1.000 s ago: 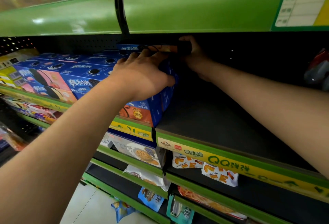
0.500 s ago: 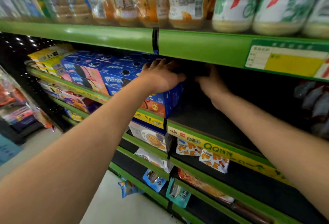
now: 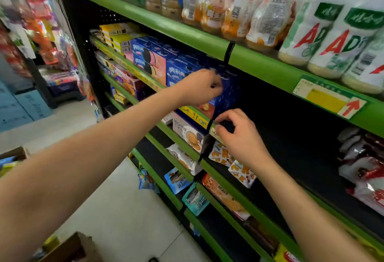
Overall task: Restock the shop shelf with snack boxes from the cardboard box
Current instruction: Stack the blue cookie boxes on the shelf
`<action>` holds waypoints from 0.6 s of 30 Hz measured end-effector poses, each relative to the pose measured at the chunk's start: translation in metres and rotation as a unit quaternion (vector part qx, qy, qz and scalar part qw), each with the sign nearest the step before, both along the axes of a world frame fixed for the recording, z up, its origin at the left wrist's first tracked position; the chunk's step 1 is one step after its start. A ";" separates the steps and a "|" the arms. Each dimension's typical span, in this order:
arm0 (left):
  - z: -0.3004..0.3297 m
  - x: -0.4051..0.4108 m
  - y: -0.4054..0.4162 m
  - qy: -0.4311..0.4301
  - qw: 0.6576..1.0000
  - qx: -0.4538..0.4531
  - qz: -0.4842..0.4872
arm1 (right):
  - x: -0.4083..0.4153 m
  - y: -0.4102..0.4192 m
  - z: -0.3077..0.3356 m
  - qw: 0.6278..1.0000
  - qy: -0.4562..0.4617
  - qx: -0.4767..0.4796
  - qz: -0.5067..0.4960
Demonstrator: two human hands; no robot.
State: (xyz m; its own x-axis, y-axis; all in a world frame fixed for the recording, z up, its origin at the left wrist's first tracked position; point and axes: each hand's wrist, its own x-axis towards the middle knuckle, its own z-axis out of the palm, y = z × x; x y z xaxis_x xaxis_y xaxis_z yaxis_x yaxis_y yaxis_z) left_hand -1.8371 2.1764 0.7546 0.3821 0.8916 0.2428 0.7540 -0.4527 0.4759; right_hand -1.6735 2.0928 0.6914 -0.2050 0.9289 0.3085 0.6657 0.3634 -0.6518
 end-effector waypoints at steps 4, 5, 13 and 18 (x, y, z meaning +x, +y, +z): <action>-0.057 -0.063 -0.064 -0.017 0.999 0.031 0.009 | -0.047 -0.004 -0.019 0.998 0.008 -0.021 0.056; -0.075 -0.083 -0.081 -0.037 0.999 0.016 0.037 | -0.062 -0.005 -0.026 0.996 0.006 -0.037 0.077; -0.252 -0.230 -0.236 -0.248 0.868 -0.226 0.366 | -0.219 -0.021 -0.124 0.942 -0.060 -0.186 0.273; -0.348 -0.274 -0.361 -0.328 0.722 -0.316 0.521 | -0.303 -0.058 -0.191 0.863 -0.156 -0.274 0.394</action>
State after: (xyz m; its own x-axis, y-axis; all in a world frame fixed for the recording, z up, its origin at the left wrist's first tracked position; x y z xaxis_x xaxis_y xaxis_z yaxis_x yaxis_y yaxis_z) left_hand -2.1113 1.8159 0.4063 -0.5887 0.6243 -0.5135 0.0478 0.6610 0.7488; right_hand -1.9769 2.0348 0.5001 -0.8341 0.4512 -0.3173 0.5262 0.4784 -0.7030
